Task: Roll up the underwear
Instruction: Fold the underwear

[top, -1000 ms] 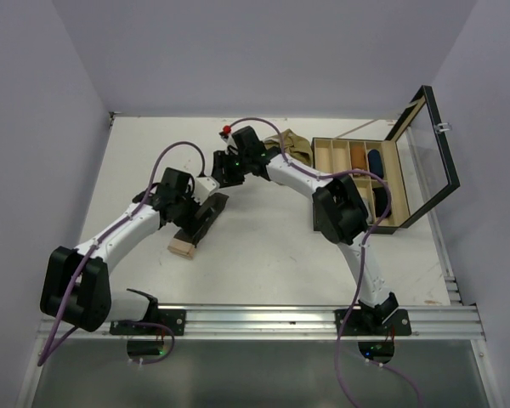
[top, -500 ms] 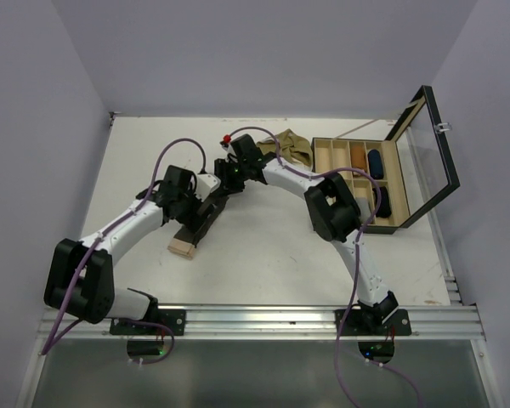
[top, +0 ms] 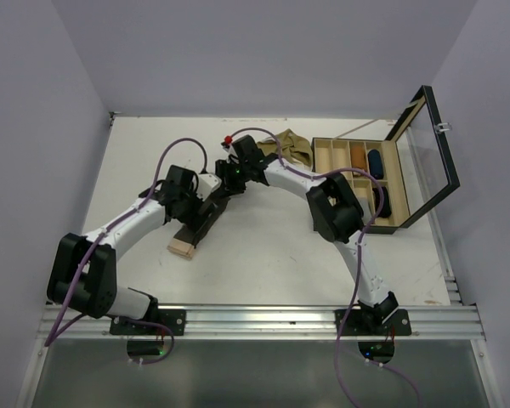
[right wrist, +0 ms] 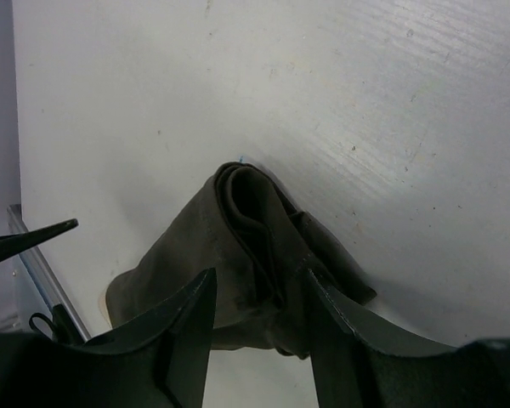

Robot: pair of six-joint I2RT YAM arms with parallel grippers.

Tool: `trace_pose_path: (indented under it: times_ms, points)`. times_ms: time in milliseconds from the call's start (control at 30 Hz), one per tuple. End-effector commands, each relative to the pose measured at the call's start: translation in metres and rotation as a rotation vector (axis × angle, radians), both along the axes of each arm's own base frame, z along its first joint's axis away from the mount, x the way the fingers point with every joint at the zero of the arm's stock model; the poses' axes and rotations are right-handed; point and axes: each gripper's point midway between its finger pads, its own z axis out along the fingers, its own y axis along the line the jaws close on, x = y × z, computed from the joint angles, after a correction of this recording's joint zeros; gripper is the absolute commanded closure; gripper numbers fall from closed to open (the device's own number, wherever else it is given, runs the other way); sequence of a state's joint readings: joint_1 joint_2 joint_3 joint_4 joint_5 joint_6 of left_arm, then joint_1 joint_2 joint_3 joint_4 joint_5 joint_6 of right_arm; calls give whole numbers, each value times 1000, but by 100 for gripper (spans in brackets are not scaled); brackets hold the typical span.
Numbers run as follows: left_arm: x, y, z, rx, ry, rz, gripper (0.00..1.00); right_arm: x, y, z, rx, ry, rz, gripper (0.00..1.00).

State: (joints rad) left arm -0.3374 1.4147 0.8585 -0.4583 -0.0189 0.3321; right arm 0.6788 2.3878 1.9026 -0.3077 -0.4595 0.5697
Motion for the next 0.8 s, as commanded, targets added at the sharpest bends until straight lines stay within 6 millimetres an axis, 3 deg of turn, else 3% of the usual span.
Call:
trace_pose_path:
  times_ms: [0,133,167,200,267,300,333,400,433,500,767]
  points:
    - [19,-10,13,-26,-73,9,0,1,2,54,63,-75,-18,51]
    - [17,-21,32,-97,-119,-50,0,6,-13,67,96,-120,-64,52]
    - [16,-27,47,-137,-155,-77,0,11,-20,86,129,-136,-92,52]
    - [18,-32,57,-163,-178,-95,0,15,-22,92,152,-157,-101,55]
    - [14,-43,65,-211,-162,-137,17,12,-31,95,176,-129,-113,64]
    - [18,-48,73,-229,-166,-142,25,10,-32,108,204,-143,-116,73]
    - [18,-52,73,-239,-149,-149,40,3,-36,101,203,-115,-114,76]
    - [20,-57,67,-243,-108,-161,52,-6,-33,104,249,-72,-115,79]
    - [20,-59,62,-242,-91,-168,59,-14,-35,90,237,-22,-122,84]
    - [23,-63,60,-249,-86,-162,60,-19,-30,77,260,44,-120,88]
    - [35,-71,45,-200,-64,-125,51,-24,-27,11,205,159,-138,89]
